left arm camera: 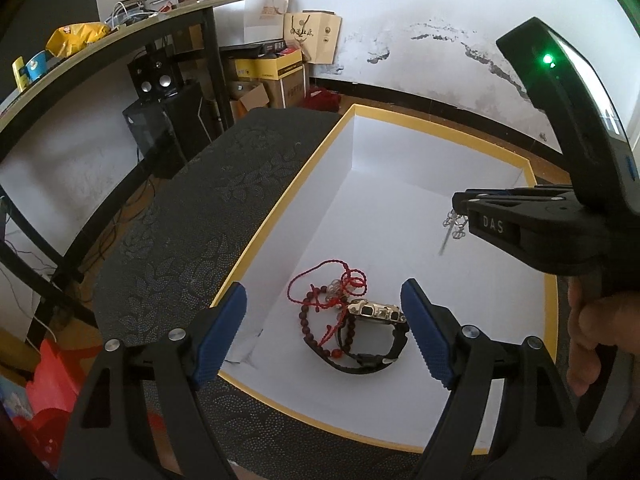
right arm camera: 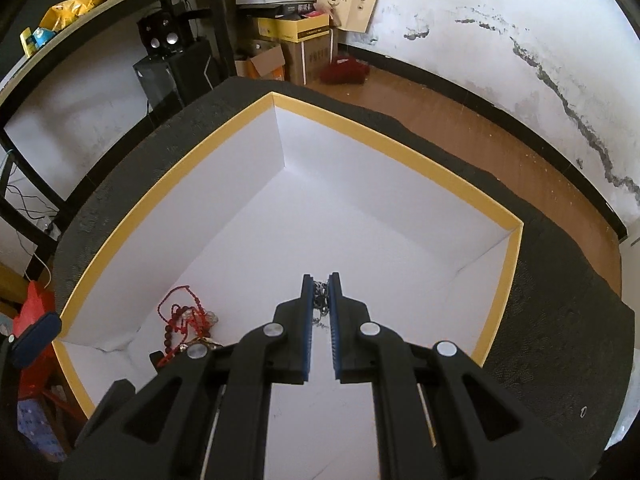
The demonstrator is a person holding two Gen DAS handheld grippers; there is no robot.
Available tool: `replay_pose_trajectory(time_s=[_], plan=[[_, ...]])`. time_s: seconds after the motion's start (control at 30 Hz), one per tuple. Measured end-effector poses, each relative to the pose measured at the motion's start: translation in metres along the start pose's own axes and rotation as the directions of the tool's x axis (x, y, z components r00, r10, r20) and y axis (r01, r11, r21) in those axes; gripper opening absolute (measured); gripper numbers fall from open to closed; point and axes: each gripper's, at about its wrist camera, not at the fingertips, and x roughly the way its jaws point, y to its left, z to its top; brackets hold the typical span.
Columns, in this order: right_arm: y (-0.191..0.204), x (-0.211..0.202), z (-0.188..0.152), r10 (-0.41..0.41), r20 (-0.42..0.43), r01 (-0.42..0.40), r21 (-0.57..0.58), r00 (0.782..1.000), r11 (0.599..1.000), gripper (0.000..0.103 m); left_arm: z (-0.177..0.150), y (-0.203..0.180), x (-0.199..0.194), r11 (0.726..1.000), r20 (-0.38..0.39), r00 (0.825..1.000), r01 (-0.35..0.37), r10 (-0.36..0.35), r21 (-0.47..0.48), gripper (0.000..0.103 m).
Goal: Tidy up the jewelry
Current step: 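Open the left tool to drop the necklace while the right tool lowers the chain into the box, then open the right tool to release the silver chain in the box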
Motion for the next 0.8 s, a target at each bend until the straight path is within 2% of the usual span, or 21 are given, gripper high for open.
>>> replay_pose_trajectory(time_s=[0.33, 0.4, 0.43, 0.47, 0.8], plan=[[-0.002, 0.0, 0.002, -0.009, 0.008, 0.009, 0.014, 1.0, 1.0, 0.01, 0.001, -0.001, 0.0, 1.0, 0.0, 1.0, -0.004, 0.004, 0.007, 0.078], [-0.002, -0.003, 0.002, -0.021, 0.017, 0.021, 0.004, 1.0, 1.0, 0.045, 0.001, -0.001, -0.001, 1.0, 0.004, 1.0, -0.006, 0.006, 0.008, 0.078], [-0.002, -0.004, 0.001, -0.015, 0.024, 0.015, 0.004, 1.0, 1.0, 0.08, 0.001, -0.001, -0.002, 1.0, 0.005, 1.0, -0.005, 0.005, 0.007, 0.078], [-0.002, -0.006, 0.001, 0.007, 0.038, -0.007, 0.0, 0.999, 1.0, 0.093, 0.002, -0.001, -0.002, 1.0, 0.005, 1.0, -0.005, 0.005, 0.008, 0.078], [-0.005, -0.036, -0.001, 0.006, 0.096, -0.005, -0.01, 0.995, 1.0, 0.096, 0.003, -0.012, -0.012, 1.0, 0.017, 1.0, -0.002, 0.002, 0.027, 0.078]])
